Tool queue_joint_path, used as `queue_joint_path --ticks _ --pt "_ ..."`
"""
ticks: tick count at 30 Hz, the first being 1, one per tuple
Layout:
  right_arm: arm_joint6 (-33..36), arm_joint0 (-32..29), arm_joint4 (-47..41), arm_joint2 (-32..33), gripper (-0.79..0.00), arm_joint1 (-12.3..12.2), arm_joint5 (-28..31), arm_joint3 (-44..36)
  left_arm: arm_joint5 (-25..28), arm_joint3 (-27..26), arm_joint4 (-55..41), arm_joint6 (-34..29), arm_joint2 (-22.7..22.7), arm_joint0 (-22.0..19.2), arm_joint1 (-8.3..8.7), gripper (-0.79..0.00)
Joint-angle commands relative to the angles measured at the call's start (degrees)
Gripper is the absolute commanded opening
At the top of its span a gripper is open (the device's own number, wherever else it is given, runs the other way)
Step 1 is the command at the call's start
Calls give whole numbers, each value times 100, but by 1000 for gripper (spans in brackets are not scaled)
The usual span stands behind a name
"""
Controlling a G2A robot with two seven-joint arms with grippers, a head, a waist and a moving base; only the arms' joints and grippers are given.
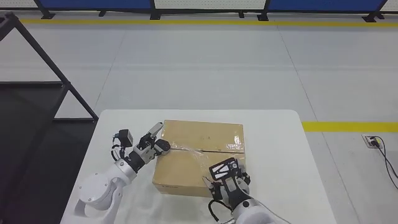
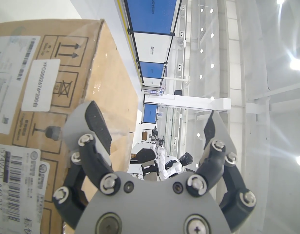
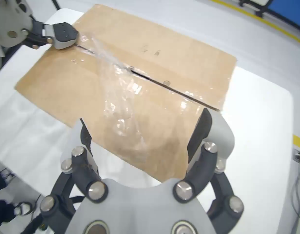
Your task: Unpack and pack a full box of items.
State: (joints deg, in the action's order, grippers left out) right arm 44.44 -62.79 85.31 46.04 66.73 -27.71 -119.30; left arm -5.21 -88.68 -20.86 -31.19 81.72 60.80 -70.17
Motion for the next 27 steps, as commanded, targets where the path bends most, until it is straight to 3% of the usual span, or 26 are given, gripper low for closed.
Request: queue_joint_path --ticks 1,8,10,14,19,22,27 --pt "-7 -2 -129 41 0 -4 104 -2 -2 13 -5 12 -12 -15 1 0" --pt "-65 -24 -79 62 0 -6 131 48 8 47 -28 0 -33 -52 7 0" --pt "-264 -77 -58 53 0 -6 434 78 8 51 -28 0 -44 -60 8 0" --pt "-153 -98 1255 -230 0 21 757 122 3 54 -23 -4 -76 -73 11 0" --pt "258 -89 3134 -807 0 155 741 161 13 61 -20 10 -84 -82 16 0" --pt "782 -66 4215 -1185 0 296 857 314 12 65 -35 18 -81 -86 19 0" --pt "1739 212 5284 -1679 0 668 1047 653 31 72 -49 14 -83 -87 25 0"
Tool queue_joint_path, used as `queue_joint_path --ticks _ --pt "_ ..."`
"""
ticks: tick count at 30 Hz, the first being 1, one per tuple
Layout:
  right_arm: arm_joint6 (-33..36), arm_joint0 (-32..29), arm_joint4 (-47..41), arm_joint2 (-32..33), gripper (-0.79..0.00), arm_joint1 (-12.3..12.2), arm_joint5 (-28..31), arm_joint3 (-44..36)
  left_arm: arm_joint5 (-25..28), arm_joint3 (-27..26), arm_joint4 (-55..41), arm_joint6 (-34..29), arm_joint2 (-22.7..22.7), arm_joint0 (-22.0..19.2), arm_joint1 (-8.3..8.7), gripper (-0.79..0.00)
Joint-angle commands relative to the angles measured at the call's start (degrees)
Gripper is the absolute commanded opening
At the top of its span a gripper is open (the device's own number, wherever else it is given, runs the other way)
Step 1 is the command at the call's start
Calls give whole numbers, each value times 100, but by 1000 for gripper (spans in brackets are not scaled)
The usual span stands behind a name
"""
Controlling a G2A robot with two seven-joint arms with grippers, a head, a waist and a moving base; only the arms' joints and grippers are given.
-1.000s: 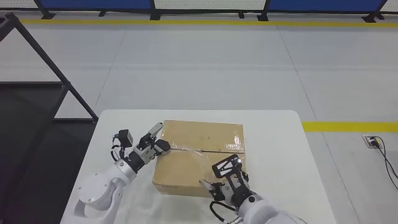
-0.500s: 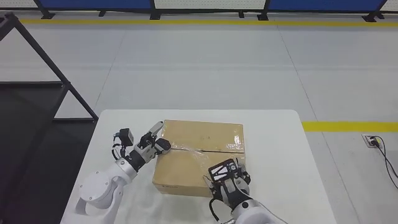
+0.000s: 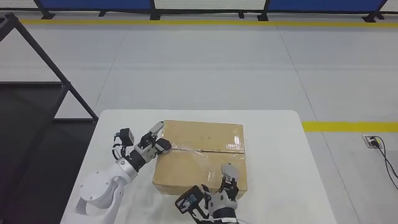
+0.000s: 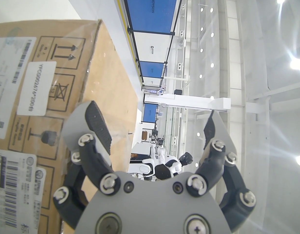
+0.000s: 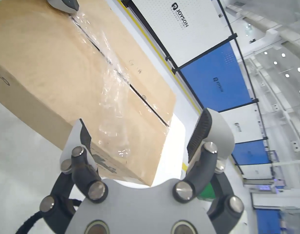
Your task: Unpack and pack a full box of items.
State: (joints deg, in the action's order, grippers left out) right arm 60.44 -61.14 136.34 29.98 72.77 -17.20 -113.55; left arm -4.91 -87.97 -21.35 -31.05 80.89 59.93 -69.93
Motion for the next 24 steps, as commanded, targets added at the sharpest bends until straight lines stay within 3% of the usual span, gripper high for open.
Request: queue_joint_path --ticks 1,12,24 --pt "318 105 395 -139 0 145 -4 188 0 2 -5 -3 -3 0 2 0" --pt "1054 454 871 -344 0 904 249 1015 23 11 -41 -36 -5 -1 17 0" --pt "1176 303 1266 162 0 1324 -60 1204 47 22 -79 -45 0 14 31 0"
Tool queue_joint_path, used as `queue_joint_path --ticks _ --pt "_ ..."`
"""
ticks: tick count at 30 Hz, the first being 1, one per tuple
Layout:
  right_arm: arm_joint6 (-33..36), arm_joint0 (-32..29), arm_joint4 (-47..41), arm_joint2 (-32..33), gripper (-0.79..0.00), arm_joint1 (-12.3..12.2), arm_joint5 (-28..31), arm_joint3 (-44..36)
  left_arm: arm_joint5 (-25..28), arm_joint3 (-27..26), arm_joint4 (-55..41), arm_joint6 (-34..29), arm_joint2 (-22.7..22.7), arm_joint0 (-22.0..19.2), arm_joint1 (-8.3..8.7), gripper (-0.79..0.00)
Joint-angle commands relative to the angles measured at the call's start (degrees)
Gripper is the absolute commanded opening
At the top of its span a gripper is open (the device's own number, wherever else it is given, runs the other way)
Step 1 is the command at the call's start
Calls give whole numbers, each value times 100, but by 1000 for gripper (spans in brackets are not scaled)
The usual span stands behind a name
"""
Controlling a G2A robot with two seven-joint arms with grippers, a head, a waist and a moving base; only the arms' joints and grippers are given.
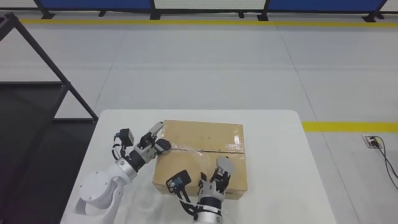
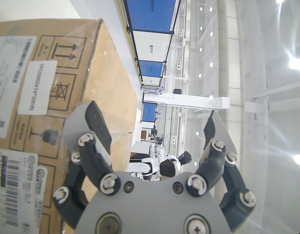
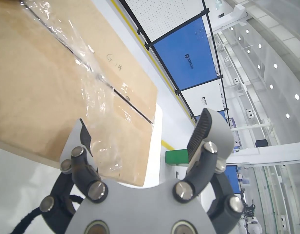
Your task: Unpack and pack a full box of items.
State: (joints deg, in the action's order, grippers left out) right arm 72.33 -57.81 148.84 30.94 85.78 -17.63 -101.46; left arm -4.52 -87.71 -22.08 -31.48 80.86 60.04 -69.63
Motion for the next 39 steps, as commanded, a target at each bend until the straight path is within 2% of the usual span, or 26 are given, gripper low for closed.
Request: queue_joint_path --ticks 1,6,15,18,24,29,33,39 --pt "-23 -50 24 104 0 38 -22 -5 13 -2 -9 -5 5 6 3 0" --pt "-369 -287 -27 252 0 126 153 -119 34 -5 -26 5 28 26 11 0" --pt "-458 -619 197 599 0 268 286 -192 46 -40 -32 5 22 53 22 0" --pt "-849 -761 -78 659 0 291 504 -305 46 -44 -35 8 21 57 25 0" --pt "-1045 -940 47 823 0 354 607 -240 52 -53 -41 34 17 62 30 0" --pt "-796 -848 275 893 0 486 541 23 48 -63 -46 40 17 65 35 0" --pt "-759 -844 419 965 0 579 244 117 46 -65 -50 39 19 67 40 0" --pt "-841 -869 452 1155 0 683 141 106 43 -63 -62 35 14 64 45 0"
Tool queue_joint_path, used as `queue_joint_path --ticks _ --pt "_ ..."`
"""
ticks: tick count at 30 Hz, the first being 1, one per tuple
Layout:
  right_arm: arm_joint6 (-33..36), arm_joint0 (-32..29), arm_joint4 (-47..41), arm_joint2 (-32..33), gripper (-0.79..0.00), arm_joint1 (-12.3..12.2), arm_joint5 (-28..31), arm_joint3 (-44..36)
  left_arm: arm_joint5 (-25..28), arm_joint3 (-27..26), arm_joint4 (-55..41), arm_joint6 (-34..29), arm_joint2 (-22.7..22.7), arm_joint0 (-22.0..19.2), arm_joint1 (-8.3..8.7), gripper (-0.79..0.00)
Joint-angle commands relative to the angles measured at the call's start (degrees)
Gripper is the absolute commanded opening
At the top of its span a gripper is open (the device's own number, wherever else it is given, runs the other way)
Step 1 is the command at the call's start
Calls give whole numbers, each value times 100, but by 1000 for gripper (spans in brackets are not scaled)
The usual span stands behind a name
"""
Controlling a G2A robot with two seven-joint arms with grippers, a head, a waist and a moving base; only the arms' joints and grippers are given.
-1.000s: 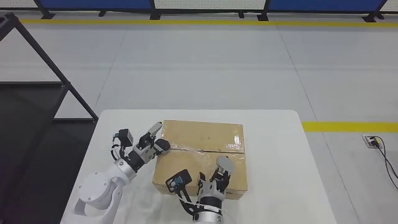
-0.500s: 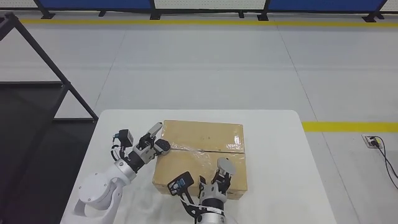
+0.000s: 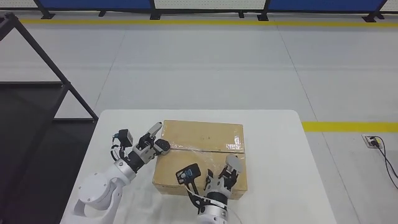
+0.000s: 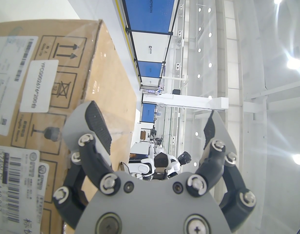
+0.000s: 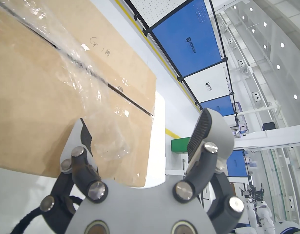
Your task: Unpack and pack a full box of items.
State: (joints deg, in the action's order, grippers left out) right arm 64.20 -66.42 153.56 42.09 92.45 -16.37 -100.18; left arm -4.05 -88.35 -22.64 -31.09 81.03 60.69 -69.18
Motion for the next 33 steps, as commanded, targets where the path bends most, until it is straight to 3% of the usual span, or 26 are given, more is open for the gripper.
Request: queue_joint_path --ticks 1,18,24,29,33 --pt "-57 -13 -32 83 0 28 31 -49 -7 1 -11 -5 -3 -2 2 0" --pt "-950 -235 -1007 1183 0 117 456 -774 7 23 -4 0 -55 -8 12 0" --pt "-1185 -302 -1440 1484 0 151 359 -968 13 3 -6 3 -70 -6 14 0" --pt "-1577 -413 -1991 1764 0 158 423 -1122 3 -16 10 -2 -82 -3 19 0" --pt "-2255 -668 -2920 2099 0 124 795 -1443 9 -18 9 4 -89 3 21 0"
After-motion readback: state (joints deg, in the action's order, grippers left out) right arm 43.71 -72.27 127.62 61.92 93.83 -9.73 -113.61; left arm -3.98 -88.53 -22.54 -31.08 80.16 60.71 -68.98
